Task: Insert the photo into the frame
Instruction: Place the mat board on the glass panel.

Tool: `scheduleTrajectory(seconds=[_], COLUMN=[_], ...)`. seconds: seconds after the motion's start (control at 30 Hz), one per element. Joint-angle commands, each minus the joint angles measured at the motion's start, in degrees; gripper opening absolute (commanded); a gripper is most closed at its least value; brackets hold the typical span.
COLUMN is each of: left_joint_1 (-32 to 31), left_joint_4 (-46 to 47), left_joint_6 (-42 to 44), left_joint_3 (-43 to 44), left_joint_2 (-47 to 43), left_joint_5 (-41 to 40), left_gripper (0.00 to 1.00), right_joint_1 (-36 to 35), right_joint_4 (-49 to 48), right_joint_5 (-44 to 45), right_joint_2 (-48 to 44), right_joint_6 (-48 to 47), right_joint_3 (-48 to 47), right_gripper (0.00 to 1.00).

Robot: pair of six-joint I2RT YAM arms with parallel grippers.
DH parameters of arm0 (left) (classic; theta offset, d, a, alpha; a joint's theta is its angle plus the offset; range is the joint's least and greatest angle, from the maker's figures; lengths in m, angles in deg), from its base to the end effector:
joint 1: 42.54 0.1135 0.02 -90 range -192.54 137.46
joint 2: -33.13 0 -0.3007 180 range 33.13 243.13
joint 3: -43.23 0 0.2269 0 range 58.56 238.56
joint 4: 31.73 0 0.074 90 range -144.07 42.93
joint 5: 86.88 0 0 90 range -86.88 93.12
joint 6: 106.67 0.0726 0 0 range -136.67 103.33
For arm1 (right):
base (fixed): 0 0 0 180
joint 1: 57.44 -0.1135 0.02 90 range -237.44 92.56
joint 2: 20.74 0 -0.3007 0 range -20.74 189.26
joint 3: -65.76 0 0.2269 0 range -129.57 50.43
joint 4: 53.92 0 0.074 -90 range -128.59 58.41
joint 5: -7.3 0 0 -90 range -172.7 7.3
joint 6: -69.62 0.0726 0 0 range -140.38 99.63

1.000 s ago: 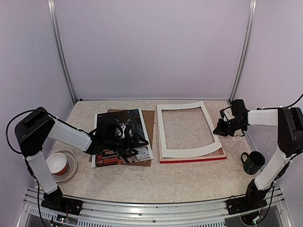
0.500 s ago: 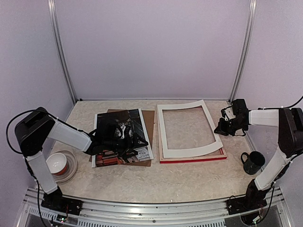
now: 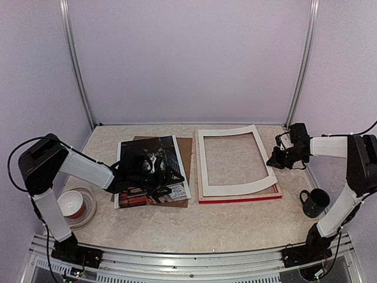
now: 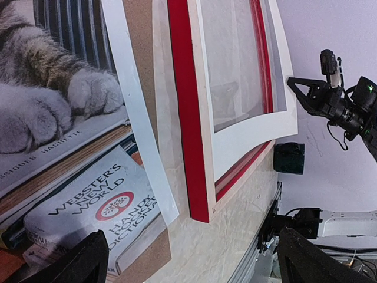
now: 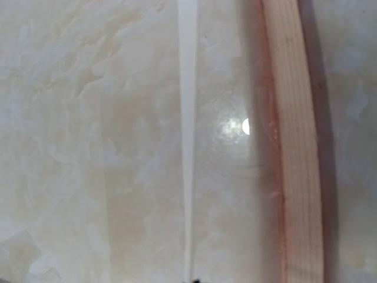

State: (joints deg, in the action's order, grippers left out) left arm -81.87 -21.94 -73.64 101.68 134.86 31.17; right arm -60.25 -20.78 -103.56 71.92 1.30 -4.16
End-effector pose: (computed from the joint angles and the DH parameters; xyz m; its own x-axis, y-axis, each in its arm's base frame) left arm 0.2580 -0.2555 0.1762 -0.9559 -0.1733 -0.2370 0.1124 0.5298 -0.8406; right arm 0.3211 0.0416 0.2087 -0.8590 0.3035 -0.4123 0.0775 0.8732 0.4812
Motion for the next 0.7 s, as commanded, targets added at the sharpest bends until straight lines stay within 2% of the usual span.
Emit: scheduleTrajectory(seconds=[0.0, 0.67], left_joint_1=[-0.4, -0.2], left_joint_4=[1.0, 1.1], left_joint_6=[0.0, -0.4], left_joint_3=[-0.5, 0.4], left_joint_2=[-1.0, -0.1], left_joint_5=[-0.7, -0.3], left_gripper=[0.99, 0.99], right_joint_1=[0.9, 2.0], right_joint_4=[0.8, 2.4], right_joint_5=[-1.6, -5.9], right_joint_2=[-1.9, -3.5], right_joint_6=[-0.8, -2.3], right_joint_3=[-0.5, -1.1], right_gripper=[0.0, 0.0])
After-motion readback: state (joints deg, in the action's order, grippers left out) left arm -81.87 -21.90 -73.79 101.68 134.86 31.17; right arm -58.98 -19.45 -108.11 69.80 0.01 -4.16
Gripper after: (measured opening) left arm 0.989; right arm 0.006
